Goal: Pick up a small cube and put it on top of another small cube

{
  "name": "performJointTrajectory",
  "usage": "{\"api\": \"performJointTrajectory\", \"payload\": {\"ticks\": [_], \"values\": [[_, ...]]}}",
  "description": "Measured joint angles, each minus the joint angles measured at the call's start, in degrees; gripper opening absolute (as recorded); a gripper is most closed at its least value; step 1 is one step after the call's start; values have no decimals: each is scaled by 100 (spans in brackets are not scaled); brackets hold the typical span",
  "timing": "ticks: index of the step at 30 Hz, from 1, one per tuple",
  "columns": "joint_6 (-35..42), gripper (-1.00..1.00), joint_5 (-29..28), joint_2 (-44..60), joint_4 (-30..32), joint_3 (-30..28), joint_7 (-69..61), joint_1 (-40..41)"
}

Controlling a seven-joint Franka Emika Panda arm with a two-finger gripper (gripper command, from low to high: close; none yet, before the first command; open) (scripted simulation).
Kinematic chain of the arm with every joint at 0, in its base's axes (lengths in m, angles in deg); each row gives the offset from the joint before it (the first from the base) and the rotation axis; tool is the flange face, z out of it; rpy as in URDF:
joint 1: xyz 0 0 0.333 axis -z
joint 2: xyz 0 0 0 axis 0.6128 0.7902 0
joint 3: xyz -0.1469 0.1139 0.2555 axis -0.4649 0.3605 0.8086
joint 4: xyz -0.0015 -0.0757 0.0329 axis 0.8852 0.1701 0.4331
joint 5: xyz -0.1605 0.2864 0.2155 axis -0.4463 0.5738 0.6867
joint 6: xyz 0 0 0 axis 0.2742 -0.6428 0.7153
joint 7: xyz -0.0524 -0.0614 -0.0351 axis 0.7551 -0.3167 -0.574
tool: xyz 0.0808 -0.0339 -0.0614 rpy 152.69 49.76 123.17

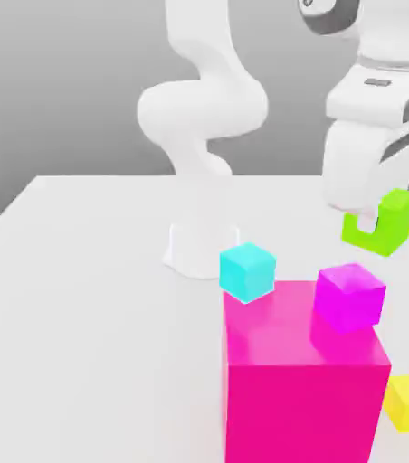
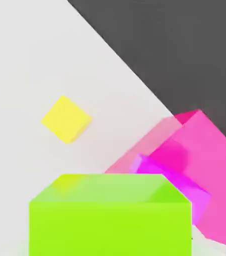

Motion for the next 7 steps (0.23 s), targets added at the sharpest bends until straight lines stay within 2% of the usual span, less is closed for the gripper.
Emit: {"api": "performJointTrajectory", "payload": {"ticks": [3, 4, 7], "values": [[-608, -100, -29, 229, 354, -22, -37, 14], [-750, 100, -30, 284, 438, -22, -41, 17], [-750, 100, -30, 284, 438, -22, -41, 17]]}}
